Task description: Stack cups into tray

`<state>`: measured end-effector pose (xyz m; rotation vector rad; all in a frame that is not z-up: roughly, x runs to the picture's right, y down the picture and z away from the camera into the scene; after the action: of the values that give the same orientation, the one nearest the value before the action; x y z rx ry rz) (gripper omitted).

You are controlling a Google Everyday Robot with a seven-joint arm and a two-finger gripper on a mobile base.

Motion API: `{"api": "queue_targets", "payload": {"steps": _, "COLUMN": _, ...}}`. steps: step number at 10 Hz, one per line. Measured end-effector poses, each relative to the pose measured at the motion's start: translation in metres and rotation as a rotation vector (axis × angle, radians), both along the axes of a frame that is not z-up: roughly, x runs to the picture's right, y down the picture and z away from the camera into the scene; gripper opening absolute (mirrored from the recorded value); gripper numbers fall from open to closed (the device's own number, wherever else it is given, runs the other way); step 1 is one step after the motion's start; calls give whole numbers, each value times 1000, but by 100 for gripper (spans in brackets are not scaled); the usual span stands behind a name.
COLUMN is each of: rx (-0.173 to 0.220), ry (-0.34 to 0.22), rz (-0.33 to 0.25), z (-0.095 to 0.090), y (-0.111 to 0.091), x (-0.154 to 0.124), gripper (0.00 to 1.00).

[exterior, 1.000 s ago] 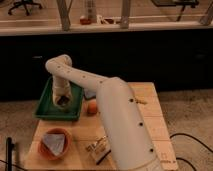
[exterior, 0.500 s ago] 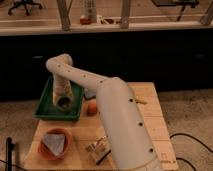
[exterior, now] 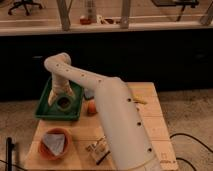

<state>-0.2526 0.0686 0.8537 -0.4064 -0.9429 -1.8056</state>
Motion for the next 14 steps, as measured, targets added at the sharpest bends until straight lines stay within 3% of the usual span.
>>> {"api": "queue_targets", "payload": {"steps": 14, "rx": 87, "ry": 16, "rz": -18, "z": -25, "y": -29, "x": -3, "gripper": 80}}
